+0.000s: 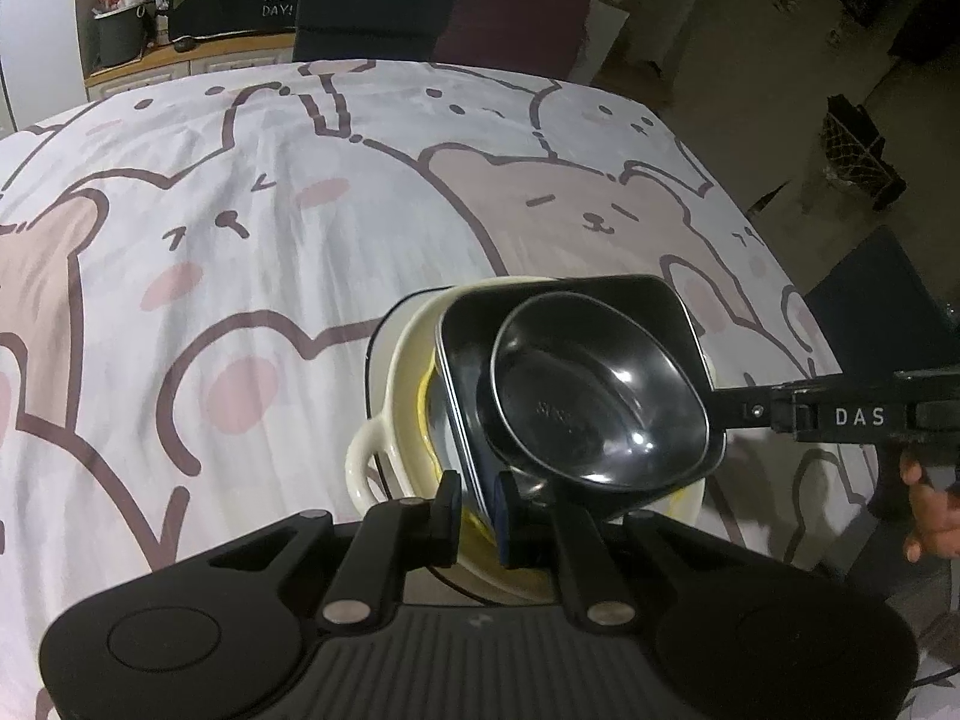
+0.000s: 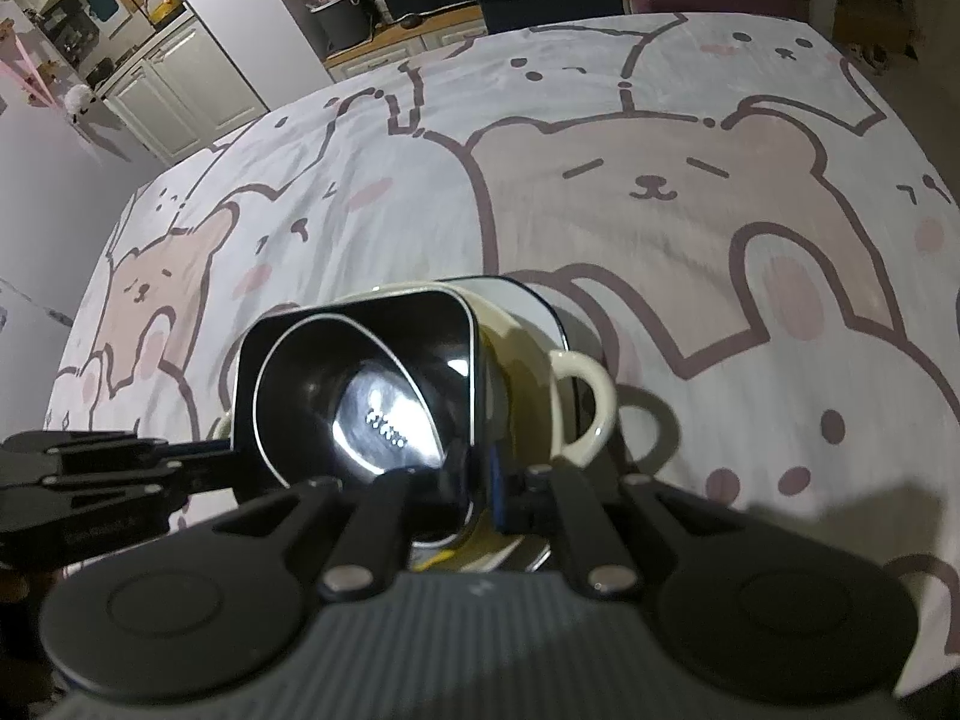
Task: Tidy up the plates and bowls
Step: 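Lower the tray stack into the handled cream bowl with both tools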
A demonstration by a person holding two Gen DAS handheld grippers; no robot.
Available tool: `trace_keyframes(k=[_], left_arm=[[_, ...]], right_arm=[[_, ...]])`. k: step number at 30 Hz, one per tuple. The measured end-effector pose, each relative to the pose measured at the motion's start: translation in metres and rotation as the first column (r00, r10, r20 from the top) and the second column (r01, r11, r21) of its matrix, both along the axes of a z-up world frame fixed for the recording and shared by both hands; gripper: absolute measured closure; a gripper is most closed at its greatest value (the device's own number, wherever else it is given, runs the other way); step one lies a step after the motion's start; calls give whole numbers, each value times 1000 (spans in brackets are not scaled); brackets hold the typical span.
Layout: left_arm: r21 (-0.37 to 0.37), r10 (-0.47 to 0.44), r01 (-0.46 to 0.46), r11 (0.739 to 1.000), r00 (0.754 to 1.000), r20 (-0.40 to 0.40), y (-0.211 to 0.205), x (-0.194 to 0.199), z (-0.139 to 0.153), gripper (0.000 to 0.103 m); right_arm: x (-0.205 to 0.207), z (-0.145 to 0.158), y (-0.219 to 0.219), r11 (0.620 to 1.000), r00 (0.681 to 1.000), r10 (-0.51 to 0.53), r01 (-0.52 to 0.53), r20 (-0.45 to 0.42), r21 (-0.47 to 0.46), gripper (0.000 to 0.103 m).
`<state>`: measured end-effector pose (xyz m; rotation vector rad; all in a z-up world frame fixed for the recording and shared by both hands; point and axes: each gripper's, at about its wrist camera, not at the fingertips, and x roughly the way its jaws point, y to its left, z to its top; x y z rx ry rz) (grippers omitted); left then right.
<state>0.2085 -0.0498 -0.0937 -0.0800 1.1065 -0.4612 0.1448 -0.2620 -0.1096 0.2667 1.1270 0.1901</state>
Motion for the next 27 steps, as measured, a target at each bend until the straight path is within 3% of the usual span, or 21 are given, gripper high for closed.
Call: trace_keyframes(k=[7, 27], left_arm=[[-93, 33, -38, 995, 998, -53, 6, 0, -3, 83], [-85, 28, -29, 996, 1000, -13, 6, -5, 8, 81]], right_arm=[[-2, -5, -1, 1000, 1000, 17, -17, -22, 14, 92], [-5, -1, -3, 999, 999, 49, -49, 2, 14, 92]])
